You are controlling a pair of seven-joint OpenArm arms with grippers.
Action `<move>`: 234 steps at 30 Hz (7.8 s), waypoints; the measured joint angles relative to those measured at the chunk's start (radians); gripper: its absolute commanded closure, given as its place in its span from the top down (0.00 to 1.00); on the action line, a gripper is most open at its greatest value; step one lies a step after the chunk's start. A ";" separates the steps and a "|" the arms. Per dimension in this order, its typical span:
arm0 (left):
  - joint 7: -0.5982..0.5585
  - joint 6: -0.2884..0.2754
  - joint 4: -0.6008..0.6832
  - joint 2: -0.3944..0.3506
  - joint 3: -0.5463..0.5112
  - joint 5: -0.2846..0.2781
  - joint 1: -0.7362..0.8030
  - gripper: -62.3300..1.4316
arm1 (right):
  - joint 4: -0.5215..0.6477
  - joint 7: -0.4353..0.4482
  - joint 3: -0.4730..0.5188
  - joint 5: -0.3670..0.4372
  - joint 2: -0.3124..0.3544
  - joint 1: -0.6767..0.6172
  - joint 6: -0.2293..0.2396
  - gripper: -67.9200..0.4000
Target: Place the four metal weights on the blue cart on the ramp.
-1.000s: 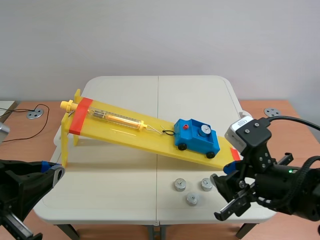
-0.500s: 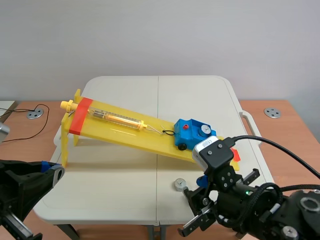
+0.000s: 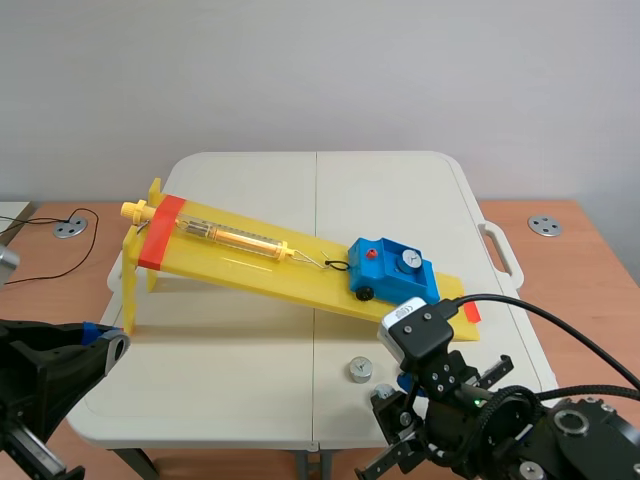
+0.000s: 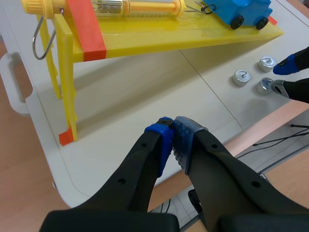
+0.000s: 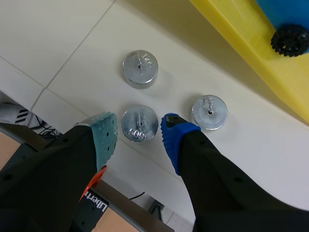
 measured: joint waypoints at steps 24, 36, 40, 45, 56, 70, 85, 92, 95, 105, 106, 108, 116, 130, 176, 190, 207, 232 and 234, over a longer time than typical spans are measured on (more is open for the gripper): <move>0.000 0.000 0.000 0.000 0.000 0.000 0.000 0.07 | -0.066 0.036 -0.052 -0.029 -0.032 0.043 -0.011 0.22; 0.000 0.000 0.000 0.000 0.000 0.000 0.000 0.07 | -0.066 0.025 -0.052 -0.028 -0.032 0.043 -0.045 0.02; 0.000 0.000 0.000 0.000 0.000 0.000 0.000 0.07 | -0.066 0.025 -0.052 -0.028 -0.032 0.043 -0.053 0.02; 0.000 0.000 0.000 0.000 0.000 0.000 0.000 0.07 | -0.064 0.025 -0.052 -0.028 -0.032 0.043 -0.063 0.02; 0.000 0.000 0.000 0.000 0.000 0.000 0.000 0.07 | 0.137 -0.065 0.015 0.070 -0.024 -0.022 -0.063 0.02; 0.000 0.000 0.000 0.000 0.000 0.000 0.000 0.07 | 0.488 -0.201 0.293 0.375 -0.024 -0.100 -0.043 0.01; 0.000 0.000 0.000 0.000 0.000 0.000 0.000 0.07 | 0.292 -0.214 0.387 0.468 -0.106 0.098 -0.033 0.01; 0.000 0.000 0.000 0.000 0.000 0.000 0.000 0.07 | 0.144 -0.224 0.371 0.474 -0.132 0.196 -0.013 0.01; 0.000 0.000 0.000 0.000 0.000 0.000 0.000 0.07 | 0.109 -0.224 0.356 0.474 -0.132 0.227 -0.013 0.01; 0.000 0.000 0.000 0.000 0.000 0.000 0.000 0.07 | 0.003 -0.223 0.313 0.474 -0.165 0.280 -0.012 0.01; 0.000 0.000 0.000 0.000 0.000 0.000 0.000 0.07 | -0.011 -0.224 0.308 0.474 -0.166 0.283 -0.008 0.01; 0.000 0.000 0.000 0.000 0.000 0.000 0.000 0.07 | -0.034 -0.223 0.304 0.473 -0.166 0.288 -0.007 0.02; 0.000 0.000 0.000 0.000 0.000 0.000 0.000 0.07 | -0.064 -0.220 0.302 0.470 -0.168 0.290 -0.007 0.06; 0.000 0.000 0.000 0.000 0.000 0.000 0.000 0.07 | -0.045 -0.196 0.370 0.451 -0.167 0.286 0.065 0.33; 0.000 0.000 0.000 0.000 0.000 0.000 0.000 0.07 | 0.235 -0.093 0.218 0.156 0.023 -0.088 0.173 0.33; 0.000 0.000 0.000 0.000 0.000 0.000 -0.014 0.07 | 0.019 -0.003 0.074 0.016 -0.065 0.056 0.080 0.32; 0.000 0.000 0.000 0.000 0.000 0.000 -0.014 0.07 | -0.134 0.034 -0.020 -0.035 -0.093 0.151 0.007 0.32; 0.000 0.000 0.000 0.000 0.000 0.000 -0.014 0.07 | -0.216 0.074 -0.023 -0.043 -0.113 0.174 -0.018 0.13; 0.000 0.000 0.000 0.000 0.000 0.000 -0.014 0.07 | -0.220 0.082 -0.023 -0.043 -0.113 0.174 -0.019 0.10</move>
